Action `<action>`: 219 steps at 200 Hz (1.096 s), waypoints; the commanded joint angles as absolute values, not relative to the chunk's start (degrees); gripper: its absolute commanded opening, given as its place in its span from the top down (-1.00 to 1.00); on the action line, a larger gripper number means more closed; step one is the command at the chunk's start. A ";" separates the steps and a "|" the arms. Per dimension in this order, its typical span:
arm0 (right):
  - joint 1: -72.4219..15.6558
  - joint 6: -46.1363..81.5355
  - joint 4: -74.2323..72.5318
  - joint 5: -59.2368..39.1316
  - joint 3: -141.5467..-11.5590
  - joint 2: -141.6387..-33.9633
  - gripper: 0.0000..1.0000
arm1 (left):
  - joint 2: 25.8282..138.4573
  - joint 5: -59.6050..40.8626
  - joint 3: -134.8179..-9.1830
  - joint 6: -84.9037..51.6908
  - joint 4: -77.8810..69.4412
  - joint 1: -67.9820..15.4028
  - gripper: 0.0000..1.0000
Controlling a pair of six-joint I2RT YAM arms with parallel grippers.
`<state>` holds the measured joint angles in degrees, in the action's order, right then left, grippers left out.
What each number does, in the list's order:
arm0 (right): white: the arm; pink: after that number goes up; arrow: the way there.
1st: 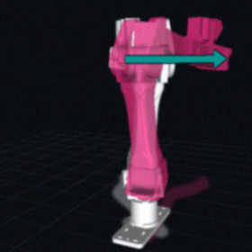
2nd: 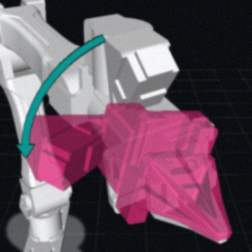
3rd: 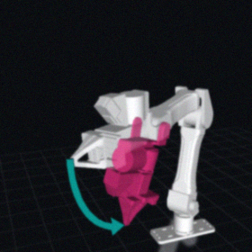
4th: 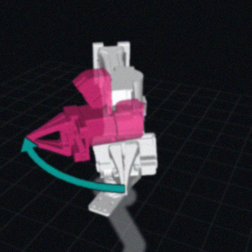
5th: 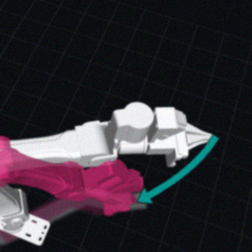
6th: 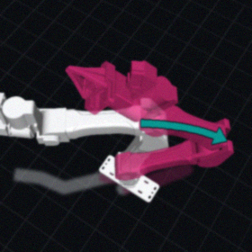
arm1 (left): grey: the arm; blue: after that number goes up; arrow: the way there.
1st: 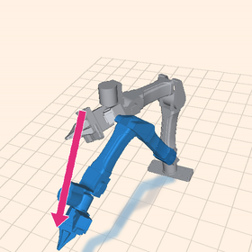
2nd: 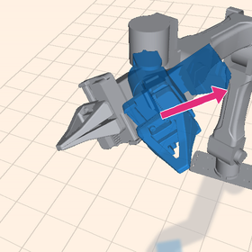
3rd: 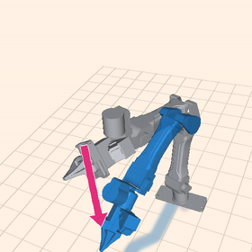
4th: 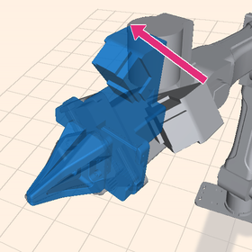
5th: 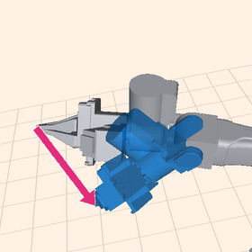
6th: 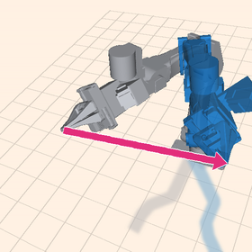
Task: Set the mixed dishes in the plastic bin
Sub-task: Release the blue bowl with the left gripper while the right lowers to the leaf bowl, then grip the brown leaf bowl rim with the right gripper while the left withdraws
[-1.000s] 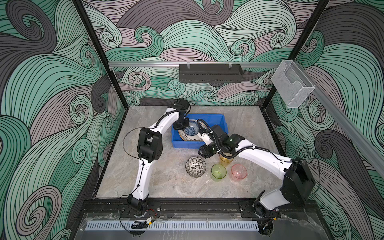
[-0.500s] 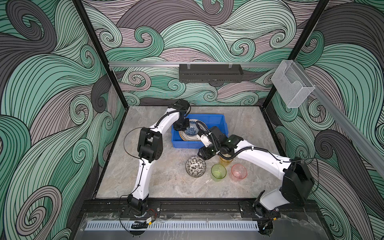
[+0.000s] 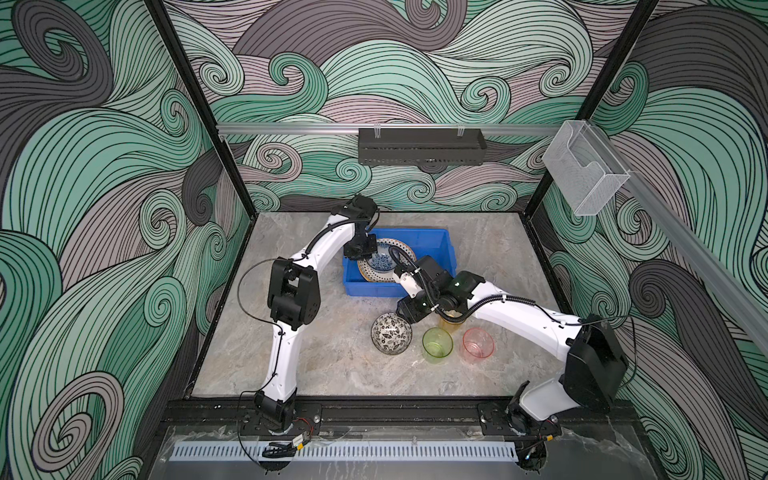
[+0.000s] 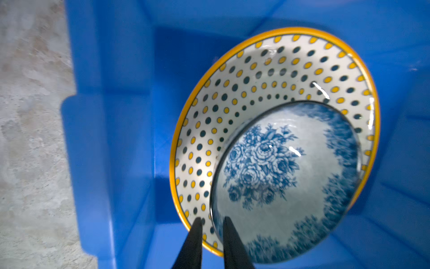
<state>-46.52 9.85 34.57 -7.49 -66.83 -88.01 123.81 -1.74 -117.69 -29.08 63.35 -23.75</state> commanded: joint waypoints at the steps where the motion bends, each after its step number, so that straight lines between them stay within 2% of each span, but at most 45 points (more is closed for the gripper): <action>1: -47.17 9.47 36.25 -6.31 -66.63 -87.95 -0.11 | 117.56 -1.43 -116.13 -28.93 64.27 -23.19 0.57; 65: -48.65 9.91 37.33 -4.57 -65.40 -88.71 -0.08 | 107.35 -0.71 -108.57 -29.48 62.40 -23.15 0.55; 114: -49.39 10.80 38.23 -2.56 -65.09 -91.16 0.01 | 100.61 -1.25 -102.19 -30.04 60.83 -23.14 0.54; 148: -50.11 11.29 38.32 -1.53 -65.35 -92.69 0.18 | 96.60 0.49 -97.51 -30.23 60.82 -23.19 0.53; 179: -50.79 11.76 38.67 -0.81 -65.75 -94.17 0.21 | 93.52 3.08 -93.78 -31.17 61.42 -23.05 0.53; 219: -51.40 12.46 38.94 -0.04 -66.47 -95.72 0.34 | 90.40 4.91 -90.36 -31.40 61.69 -23.07 0.53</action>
